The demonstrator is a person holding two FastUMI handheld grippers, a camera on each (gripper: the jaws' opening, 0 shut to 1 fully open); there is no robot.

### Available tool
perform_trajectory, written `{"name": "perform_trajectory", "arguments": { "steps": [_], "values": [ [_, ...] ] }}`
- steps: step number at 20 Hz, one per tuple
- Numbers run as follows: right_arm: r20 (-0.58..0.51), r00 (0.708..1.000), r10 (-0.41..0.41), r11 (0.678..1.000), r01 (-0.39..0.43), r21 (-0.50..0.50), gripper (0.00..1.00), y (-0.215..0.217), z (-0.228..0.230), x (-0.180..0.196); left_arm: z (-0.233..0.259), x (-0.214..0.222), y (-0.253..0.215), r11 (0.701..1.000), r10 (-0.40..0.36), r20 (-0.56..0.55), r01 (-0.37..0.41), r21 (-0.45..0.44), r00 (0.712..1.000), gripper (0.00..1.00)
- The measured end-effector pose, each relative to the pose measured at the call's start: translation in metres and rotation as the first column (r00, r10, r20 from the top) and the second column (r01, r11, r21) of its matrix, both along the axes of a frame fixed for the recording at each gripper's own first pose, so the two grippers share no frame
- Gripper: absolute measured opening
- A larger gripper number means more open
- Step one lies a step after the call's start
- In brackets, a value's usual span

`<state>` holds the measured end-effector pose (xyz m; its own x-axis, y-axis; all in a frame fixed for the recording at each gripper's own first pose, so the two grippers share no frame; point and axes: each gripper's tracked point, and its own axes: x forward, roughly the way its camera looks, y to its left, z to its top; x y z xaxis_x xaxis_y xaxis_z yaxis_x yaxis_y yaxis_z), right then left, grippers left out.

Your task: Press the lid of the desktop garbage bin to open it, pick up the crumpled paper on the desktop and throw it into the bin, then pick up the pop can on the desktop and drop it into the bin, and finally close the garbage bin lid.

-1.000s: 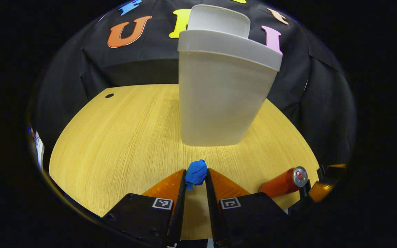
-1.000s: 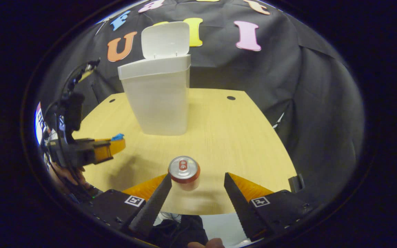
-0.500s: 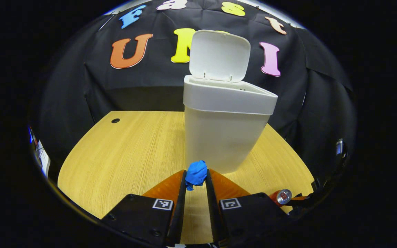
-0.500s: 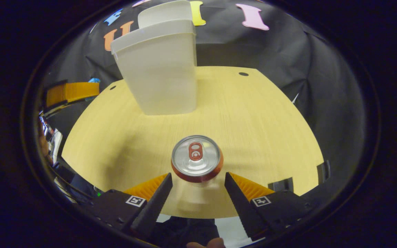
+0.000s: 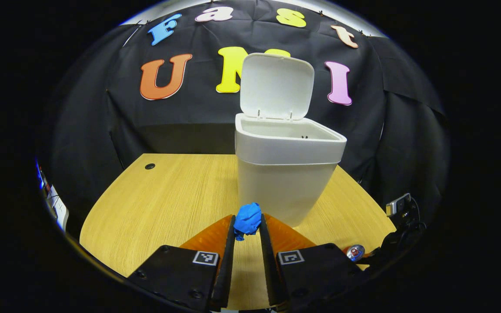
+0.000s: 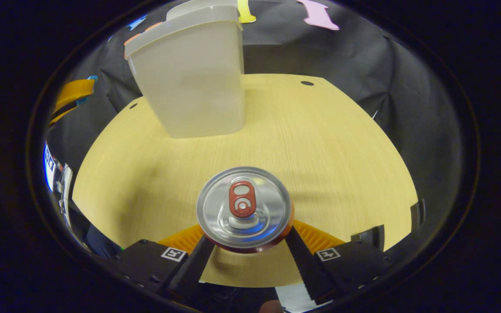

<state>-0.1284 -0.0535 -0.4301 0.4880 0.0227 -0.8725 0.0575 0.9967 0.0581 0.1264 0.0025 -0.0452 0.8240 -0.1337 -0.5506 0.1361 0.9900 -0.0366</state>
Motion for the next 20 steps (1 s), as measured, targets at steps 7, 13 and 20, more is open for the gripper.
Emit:
{"name": "perform_trajectory", "arguments": {
  "steps": [7, 13, 20],
  "values": [
    [0.033, 0.999, -0.008, 1.000, 0.008, -0.007, 0.81, -0.006, 0.017, 0.012, 0.034, 0.017, -0.003, 1.000, 0.004, 0.070, -0.003, -0.017, 0.998, 0.35],
    [0.093, 0.995, -0.027, 0.999, 0.028, -0.015, 0.81, -0.021, 0.068, 0.034, 0.098, 0.057, -0.016, 0.999, -0.007, 0.199, 0.015, -0.040, 0.980, 0.35],
    [0.214, 0.975, -0.057, 0.995, 0.074, -0.069, 0.80, -0.062, 0.156, 0.058, 0.144, 0.130, -0.038, 0.998, -0.009, 0.298, 0.029, -0.062, 0.954, 0.35]
  ]
}}
